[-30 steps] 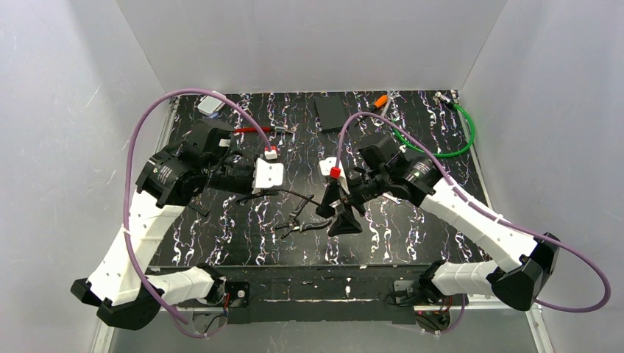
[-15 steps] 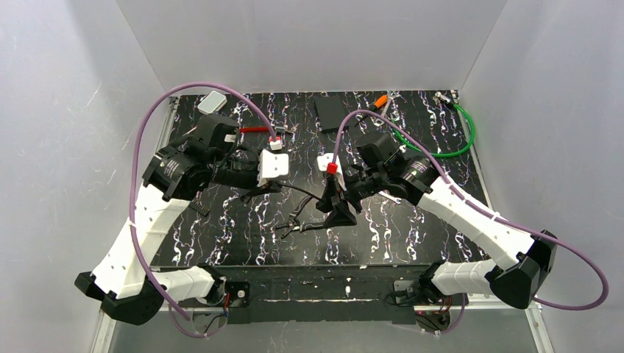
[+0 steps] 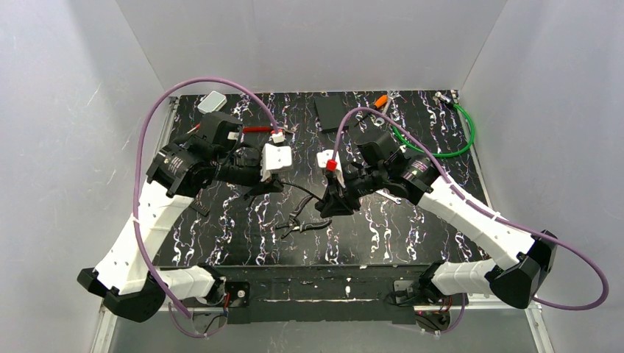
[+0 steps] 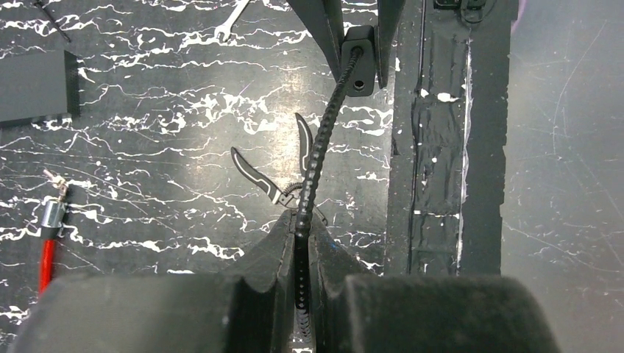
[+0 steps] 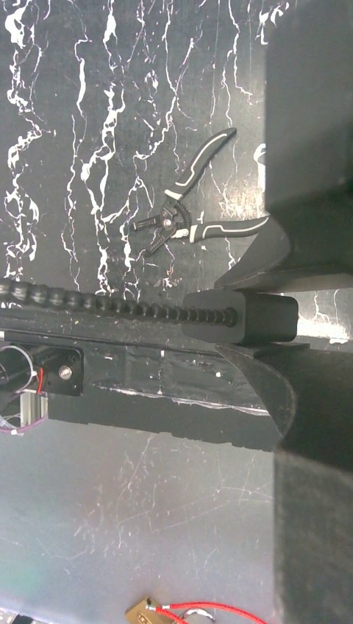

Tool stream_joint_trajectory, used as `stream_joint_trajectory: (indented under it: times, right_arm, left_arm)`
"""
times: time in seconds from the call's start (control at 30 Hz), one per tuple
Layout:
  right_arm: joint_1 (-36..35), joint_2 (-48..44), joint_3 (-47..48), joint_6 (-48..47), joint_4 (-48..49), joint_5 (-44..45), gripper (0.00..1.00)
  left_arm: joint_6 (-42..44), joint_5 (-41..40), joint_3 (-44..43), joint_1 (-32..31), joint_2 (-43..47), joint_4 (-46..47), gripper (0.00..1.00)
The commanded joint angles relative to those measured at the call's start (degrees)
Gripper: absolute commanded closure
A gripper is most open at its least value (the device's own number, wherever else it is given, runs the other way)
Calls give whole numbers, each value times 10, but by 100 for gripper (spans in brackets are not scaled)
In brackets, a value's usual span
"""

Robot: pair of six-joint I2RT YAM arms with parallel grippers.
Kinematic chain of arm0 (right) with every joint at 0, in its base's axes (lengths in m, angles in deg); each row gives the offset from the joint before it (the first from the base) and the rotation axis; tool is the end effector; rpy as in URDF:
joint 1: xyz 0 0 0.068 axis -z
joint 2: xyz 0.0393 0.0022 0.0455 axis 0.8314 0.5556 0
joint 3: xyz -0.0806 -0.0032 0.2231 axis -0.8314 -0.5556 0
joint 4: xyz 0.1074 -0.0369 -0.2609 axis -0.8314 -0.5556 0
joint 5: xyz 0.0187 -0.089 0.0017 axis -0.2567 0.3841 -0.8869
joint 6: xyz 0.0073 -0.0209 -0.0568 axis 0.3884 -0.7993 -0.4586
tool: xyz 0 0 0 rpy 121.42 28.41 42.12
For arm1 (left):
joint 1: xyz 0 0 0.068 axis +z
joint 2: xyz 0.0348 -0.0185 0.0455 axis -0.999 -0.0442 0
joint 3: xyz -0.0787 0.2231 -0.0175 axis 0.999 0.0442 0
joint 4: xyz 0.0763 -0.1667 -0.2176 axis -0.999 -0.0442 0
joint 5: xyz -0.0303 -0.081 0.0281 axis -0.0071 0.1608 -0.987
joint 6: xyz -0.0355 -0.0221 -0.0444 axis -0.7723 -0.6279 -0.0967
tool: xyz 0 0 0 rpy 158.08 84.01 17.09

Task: Lock with the key
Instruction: Lock the lock.

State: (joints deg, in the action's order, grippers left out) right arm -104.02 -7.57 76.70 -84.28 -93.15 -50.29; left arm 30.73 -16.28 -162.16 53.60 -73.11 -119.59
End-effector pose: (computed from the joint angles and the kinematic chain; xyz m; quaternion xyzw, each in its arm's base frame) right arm 0.1810 0.2460 0.3294 -0.6163 0.5797 0.4117 0.3388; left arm 0.1865 -0.1578 0.4206 0.6254 0.6043 -0.2622 0.4182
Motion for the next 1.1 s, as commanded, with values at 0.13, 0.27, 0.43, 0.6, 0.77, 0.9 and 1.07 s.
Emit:
stream_joint_trajectory:
  times: [0.13,0.27,0.43,0.6,0.77,0.9,1.07]
  right_arm:
    - [2,-17,16,-2,14,49,99]
    - [10,-26,12,-22,-11,69,99]
    - [13,-31,0,-35,-39,75,99]
    - [14,-31,-3,-45,-48,82,99]
    - [14,-30,0,-46,-48,81,99]
    - [14,-30,3,-46,-48,78,99]
    - [14,-30,5,-47,-49,72,99]
  left_arm:
    - [-68,1,17,1,20,2,81]
    - [-40,-8,37,17,39,-33,67]
    - [20,-48,8,45,29,-103,61]
    - [98,-93,-8,54,11,-158,61]
    - [128,-102,11,54,2,-177,61]
    - [129,-97,27,54,0,-165,61]
    - [123,-77,41,53,-1,-143,60]
